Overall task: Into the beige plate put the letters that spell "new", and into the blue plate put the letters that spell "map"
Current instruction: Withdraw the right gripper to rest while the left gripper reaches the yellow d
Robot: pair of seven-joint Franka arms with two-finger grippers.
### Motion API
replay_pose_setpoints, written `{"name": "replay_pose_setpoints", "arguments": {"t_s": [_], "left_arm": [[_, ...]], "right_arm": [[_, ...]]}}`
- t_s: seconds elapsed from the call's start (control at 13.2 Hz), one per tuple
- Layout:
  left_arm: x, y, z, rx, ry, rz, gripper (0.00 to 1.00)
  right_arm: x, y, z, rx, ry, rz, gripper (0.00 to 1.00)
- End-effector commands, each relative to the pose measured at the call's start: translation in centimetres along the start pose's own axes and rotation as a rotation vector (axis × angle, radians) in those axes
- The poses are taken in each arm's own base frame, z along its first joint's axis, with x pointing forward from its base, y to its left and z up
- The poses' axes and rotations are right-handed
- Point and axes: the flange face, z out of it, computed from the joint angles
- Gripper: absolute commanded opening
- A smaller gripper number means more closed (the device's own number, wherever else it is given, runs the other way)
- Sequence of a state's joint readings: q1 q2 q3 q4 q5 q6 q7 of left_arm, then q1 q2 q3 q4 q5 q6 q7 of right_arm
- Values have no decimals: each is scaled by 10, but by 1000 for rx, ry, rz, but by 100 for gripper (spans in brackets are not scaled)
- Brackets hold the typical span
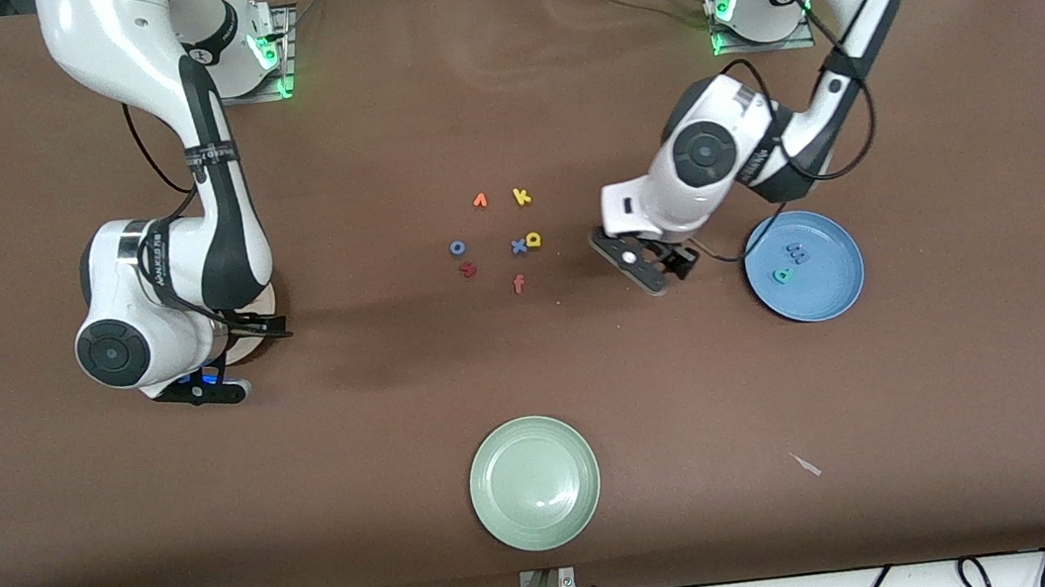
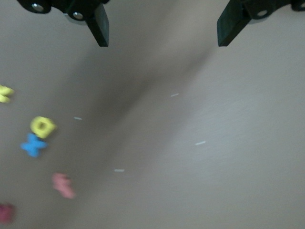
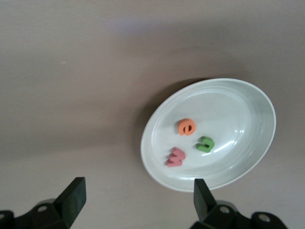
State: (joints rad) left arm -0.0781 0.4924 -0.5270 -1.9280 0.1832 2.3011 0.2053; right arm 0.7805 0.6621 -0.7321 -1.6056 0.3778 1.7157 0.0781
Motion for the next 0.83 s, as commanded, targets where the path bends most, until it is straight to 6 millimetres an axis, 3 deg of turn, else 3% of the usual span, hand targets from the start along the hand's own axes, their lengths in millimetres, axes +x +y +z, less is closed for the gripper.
{"name": "replay_pose_setpoints", "arguments": {"t_s": [0.0, 0.15, 0.38, 0.53, 0.68, 0.76], "left_arm": [[30, 30, 10, -23, 15, 174, 100], [46, 49, 21, -33, 47, 233, 100], [54, 65, 48, -14, 81, 333, 100], [60, 95, 63, -17, 78, 351, 100], [61, 122, 69, -9, 65, 318, 99], [61, 127, 71, 18, 59, 336, 98]], "right_arm": [[-9, -17, -26, 17, -15, -22, 100], [-17, -25, -44, 30, 4, -44, 100], [-30, -35, -66, 43, 4, -78, 100], [-38, -32, -77, 51, -9, -92, 100], [-49, -13, -105, 102, 15, -95, 100], [-56, -7, -117, 143, 23, -121, 100]]}}
